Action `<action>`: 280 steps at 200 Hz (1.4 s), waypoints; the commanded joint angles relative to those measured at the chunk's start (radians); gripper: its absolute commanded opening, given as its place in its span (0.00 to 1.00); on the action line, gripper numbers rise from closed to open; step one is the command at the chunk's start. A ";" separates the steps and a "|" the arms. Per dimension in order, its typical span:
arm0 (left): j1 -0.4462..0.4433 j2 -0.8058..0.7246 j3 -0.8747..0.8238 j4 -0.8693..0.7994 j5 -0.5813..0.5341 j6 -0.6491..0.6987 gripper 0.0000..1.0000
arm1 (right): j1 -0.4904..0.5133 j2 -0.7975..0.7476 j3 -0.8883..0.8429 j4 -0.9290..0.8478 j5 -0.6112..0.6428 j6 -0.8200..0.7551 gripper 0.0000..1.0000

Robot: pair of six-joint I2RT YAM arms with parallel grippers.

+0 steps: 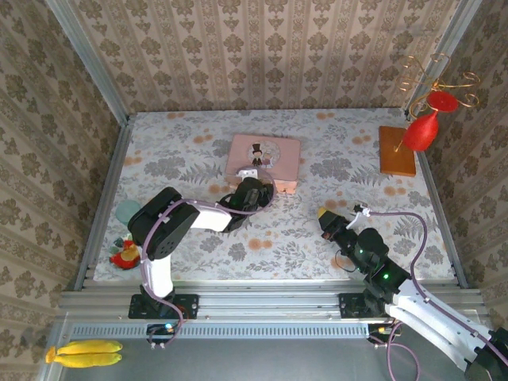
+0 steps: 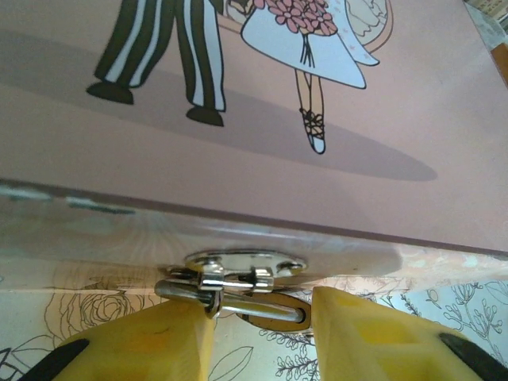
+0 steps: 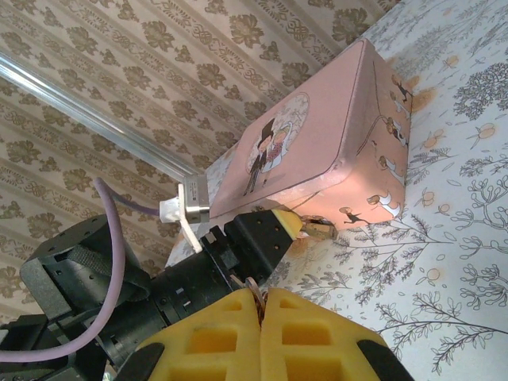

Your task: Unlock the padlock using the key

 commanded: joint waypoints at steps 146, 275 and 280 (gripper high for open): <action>0.063 -0.078 0.104 -0.275 -0.004 0.216 0.40 | -0.004 0.011 0.016 -0.024 0.040 -0.001 0.00; 0.072 0.043 0.299 -0.367 0.082 0.273 0.54 | -0.005 -0.007 0.000 -0.051 0.037 0.002 0.00; 0.069 0.033 0.292 -0.370 0.074 0.273 0.54 | -0.004 -0.013 0.002 -0.061 0.038 0.003 0.00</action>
